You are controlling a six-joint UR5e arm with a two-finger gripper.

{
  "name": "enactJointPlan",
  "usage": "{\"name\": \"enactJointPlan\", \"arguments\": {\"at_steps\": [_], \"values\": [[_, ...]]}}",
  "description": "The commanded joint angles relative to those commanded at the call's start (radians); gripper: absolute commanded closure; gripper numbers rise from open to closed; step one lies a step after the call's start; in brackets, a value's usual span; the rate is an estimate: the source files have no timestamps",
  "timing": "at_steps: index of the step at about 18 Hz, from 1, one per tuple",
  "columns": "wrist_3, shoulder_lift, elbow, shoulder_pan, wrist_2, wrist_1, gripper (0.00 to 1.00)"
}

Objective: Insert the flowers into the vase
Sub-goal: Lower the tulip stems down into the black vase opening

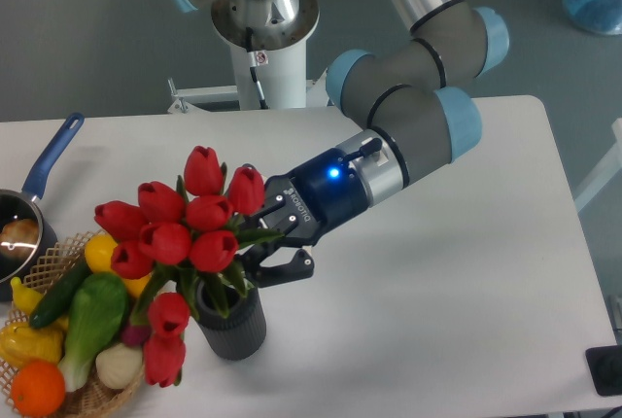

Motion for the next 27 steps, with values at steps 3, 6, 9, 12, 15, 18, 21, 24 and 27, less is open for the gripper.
{"name": "enactJointPlan", "arguments": {"at_steps": [3,6,9,12,15,18,21,24,27], "values": [[0.000,-0.014,-0.002,-0.008,-0.006,0.000,1.00],[0.000,-0.020,-0.017,-0.009,-0.012,0.002,1.00],[0.002,-0.038,-0.022,0.003,-0.017,0.002,1.00],[0.015,-0.044,-0.046,0.009,-0.017,0.002,1.00],[0.067,-0.069,-0.064,0.009,-0.017,0.002,1.00],[0.074,-0.081,-0.072,0.008,-0.017,0.002,1.00],[0.083,-0.081,-0.112,0.009,-0.015,0.002,1.00],[0.095,-0.090,-0.132,0.009,-0.011,0.003,1.00],[0.123,-0.098,-0.147,0.009,-0.008,0.003,1.00]]}}
